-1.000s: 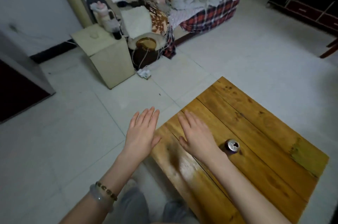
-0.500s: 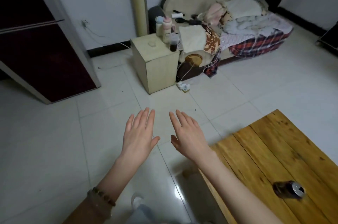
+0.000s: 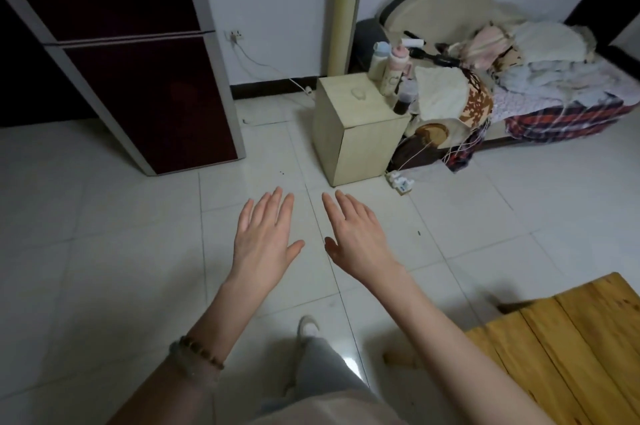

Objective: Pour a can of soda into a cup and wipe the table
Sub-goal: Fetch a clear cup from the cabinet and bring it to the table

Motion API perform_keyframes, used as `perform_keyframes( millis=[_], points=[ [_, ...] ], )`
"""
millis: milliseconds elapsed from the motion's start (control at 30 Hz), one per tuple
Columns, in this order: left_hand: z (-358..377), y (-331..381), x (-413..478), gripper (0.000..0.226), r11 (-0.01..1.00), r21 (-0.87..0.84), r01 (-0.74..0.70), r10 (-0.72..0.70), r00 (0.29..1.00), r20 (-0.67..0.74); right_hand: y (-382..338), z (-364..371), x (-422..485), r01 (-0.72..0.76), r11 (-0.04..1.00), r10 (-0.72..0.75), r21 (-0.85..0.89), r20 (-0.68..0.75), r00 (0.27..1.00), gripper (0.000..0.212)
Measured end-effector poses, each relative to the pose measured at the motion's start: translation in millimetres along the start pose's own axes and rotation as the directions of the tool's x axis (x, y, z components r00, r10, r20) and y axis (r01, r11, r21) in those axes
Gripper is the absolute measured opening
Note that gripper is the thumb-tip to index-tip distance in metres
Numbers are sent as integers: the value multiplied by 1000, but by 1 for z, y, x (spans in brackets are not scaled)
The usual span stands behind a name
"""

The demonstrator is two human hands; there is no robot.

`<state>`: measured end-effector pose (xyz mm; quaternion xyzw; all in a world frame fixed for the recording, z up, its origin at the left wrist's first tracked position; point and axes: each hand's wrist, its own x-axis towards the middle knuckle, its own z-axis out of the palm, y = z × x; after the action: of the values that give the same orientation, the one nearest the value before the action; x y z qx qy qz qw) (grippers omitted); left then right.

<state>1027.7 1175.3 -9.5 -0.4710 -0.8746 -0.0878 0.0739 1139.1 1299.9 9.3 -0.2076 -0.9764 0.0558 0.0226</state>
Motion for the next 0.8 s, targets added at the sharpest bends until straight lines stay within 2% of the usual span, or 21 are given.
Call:
perform_keyframes(
  millis=[300, 567, 800],
  points=[
    [20, -90, 92, 84, 996, 59, 60, -63, 997, 43, -12, 22, 141, 42, 999, -41, 12, -13, 999, 77],
    [30, -165, 212, 89, 992, 127, -1, -10, 996, 91, -8, 39, 278, 41, 998, -40, 55, -23, 999, 85],
    [47, -200, 298, 88, 996, 80, -27, 21, 997, 76, 5, 33, 369, 21, 999, -20, 40, -43, 999, 87]
  ],
)
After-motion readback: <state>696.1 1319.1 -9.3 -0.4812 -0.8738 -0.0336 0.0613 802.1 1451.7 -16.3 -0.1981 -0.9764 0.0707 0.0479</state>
